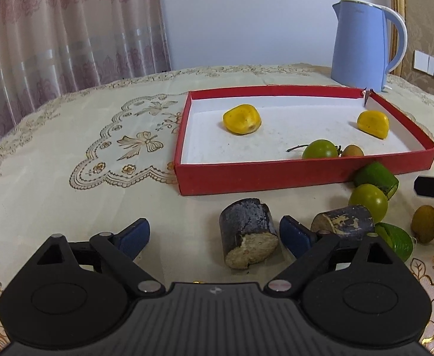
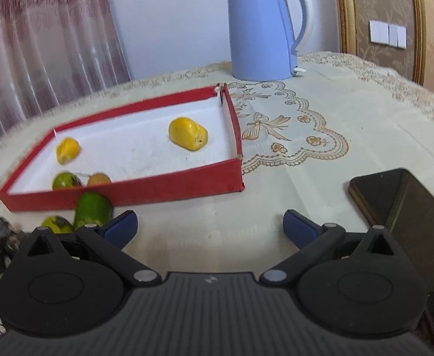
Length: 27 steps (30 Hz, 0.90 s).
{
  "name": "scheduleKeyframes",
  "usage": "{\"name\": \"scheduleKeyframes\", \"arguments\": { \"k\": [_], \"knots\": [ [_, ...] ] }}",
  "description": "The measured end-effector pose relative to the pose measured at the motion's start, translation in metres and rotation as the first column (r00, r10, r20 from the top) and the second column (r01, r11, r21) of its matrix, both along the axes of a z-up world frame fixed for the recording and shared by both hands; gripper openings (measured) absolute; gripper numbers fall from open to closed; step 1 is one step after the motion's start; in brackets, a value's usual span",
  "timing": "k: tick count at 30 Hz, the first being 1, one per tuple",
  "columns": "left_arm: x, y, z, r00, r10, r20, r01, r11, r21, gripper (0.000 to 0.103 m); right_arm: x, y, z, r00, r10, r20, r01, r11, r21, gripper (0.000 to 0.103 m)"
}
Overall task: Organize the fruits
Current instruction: 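Move the left tool toward the dark cylindrical piece beside the tray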
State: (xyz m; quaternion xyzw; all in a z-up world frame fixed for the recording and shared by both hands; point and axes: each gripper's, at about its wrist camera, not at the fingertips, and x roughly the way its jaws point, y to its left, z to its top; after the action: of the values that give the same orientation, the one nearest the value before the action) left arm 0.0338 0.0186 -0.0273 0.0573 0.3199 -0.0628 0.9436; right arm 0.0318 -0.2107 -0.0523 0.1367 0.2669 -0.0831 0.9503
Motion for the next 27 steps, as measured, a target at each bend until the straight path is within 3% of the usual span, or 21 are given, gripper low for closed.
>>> {"name": "scheduleKeyframes", "arguments": {
  "k": [9, 18, 27],
  "knots": [
    [-0.0054, -0.0067, 0.0006, 0.999, -0.011, 0.043, 0.008, 0.999, 0.053, 0.095, -0.0003, -0.0002, 0.0003, 1.0, 0.0, -0.001, 0.0, 1.0, -0.001, 0.103],
    [-0.0069, -0.0032, 0.0028, 0.998, -0.02, 0.06, 0.019, 0.999, 0.028, 0.095, -0.0005, -0.0014, 0.0002, 1.0, 0.001, 0.005, -0.001, 1.0, 0.008, 0.103],
    [-0.0051, -0.0043, 0.0019, 0.999, 0.004, 0.05, -0.006, 0.999, 0.051, 0.095, -0.001, -0.0021, 0.0, 1.0, 0.002, 0.008, -0.002, 1.0, 0.012, 0.103]
  ]
}}
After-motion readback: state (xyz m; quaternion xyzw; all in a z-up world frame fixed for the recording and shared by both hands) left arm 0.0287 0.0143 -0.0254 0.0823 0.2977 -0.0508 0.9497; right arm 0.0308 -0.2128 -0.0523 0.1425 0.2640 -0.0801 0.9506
